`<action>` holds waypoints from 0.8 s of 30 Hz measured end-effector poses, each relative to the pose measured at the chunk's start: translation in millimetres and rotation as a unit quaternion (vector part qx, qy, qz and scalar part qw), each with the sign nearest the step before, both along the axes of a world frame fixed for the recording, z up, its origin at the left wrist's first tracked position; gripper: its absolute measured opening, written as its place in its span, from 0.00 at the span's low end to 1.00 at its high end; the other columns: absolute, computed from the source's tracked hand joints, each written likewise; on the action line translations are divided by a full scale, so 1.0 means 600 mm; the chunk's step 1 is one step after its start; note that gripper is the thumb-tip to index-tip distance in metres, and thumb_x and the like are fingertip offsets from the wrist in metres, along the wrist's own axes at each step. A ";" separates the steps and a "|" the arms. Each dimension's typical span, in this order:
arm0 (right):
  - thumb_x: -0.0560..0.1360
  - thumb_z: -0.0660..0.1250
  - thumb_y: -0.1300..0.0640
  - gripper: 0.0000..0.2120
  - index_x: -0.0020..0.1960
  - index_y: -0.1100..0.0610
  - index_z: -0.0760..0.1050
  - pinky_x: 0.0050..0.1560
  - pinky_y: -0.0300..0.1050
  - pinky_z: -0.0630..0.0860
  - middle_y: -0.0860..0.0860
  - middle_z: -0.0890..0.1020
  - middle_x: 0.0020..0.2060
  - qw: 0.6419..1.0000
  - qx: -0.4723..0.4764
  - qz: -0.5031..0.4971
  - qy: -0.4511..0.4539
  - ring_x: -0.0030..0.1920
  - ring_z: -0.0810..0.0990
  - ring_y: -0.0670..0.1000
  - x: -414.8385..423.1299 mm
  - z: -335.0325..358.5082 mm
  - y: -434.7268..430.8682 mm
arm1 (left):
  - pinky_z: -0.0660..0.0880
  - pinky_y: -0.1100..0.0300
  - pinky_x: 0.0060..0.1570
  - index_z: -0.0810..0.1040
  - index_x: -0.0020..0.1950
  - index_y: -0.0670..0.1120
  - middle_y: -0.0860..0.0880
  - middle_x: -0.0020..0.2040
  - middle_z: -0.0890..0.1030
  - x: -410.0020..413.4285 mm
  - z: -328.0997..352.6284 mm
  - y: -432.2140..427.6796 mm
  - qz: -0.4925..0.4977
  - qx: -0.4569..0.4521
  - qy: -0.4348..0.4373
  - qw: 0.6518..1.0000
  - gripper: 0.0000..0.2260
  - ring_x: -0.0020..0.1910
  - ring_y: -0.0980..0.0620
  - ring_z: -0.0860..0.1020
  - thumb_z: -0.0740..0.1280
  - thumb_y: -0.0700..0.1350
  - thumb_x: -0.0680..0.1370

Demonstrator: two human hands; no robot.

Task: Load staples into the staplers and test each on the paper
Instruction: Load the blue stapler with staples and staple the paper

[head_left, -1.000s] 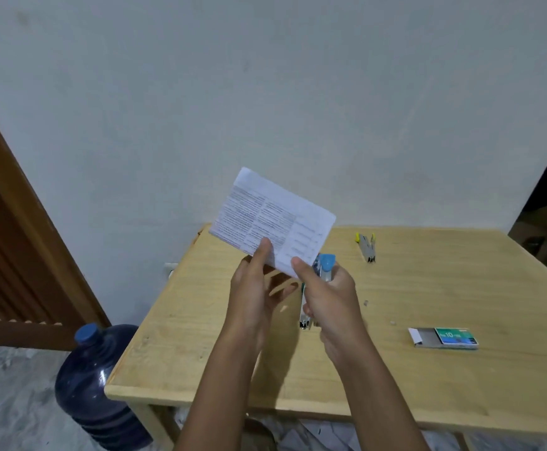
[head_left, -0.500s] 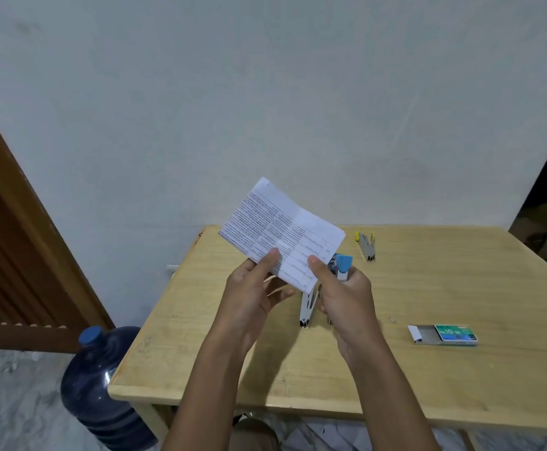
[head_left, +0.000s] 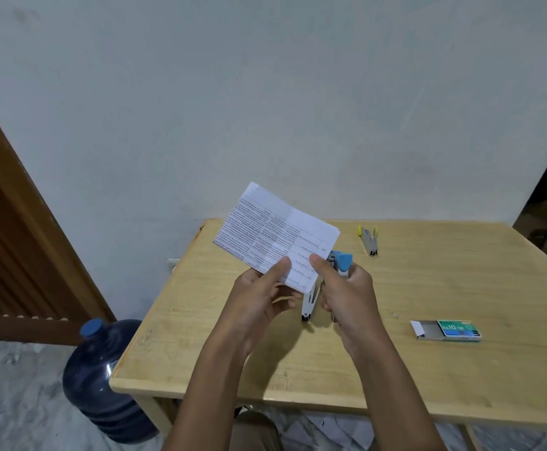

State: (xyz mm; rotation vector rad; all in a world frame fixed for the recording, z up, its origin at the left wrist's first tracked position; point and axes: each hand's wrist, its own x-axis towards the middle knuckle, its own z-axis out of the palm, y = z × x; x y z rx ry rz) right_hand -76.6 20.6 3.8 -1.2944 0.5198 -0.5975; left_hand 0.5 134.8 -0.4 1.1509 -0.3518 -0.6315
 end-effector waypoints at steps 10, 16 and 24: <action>0.73 0.64 0.44 0.14 0.49 0.55 0.73 0.28 0.41 0.59 0.52 0.70 0.39 0.989 -0.044 0.139 0.030 0.25 0.61 0.46 -0.016 -0.011 -0.001 | 0.79 0.61 0.39 0.81 0.55 0.34 0.45 0.35 0.80 0.003 -0.010 -0.008 0.131 -0.036 -0.011 0.991 0.15 0.34 0.51 0.79 0.70 0.46 0.78; 0.77 0.69 0.49 0.11 0.51 0.56 0.77 0.26 0.34 0.66 0.42 0.75 0.25 0.997 -0.039 0.059 0.002 0.22 0.70 0.41 -0.013 -0.009 0.003 | 0.75 0.61 0.39 0.83 0.53 0.39 0.52 0.34 0.81 0.000 -0.023 -0.011 0.103 0.006 -0.045 0.994 0.11 0.32 0.53 0.73 0.71 0.46 0.77; 0.77 0.70 0.56 0.11 0.53 0.63 0.79 0.28 0.32 0.66 0.40 0.75 0.22 1.000 0.005 0.012 0.009 0.22 0.73 0.39 0.002 -0.011 -0.008 | 0.75 0.59 0.43 0.83 0.54 0.41 0.47 0.47 0.85 0.002 -0.020 -0.007 0.086 -0.005 -0.021 0.996 0.10 0.38 0.51 0.78 0.69 0.47 0.79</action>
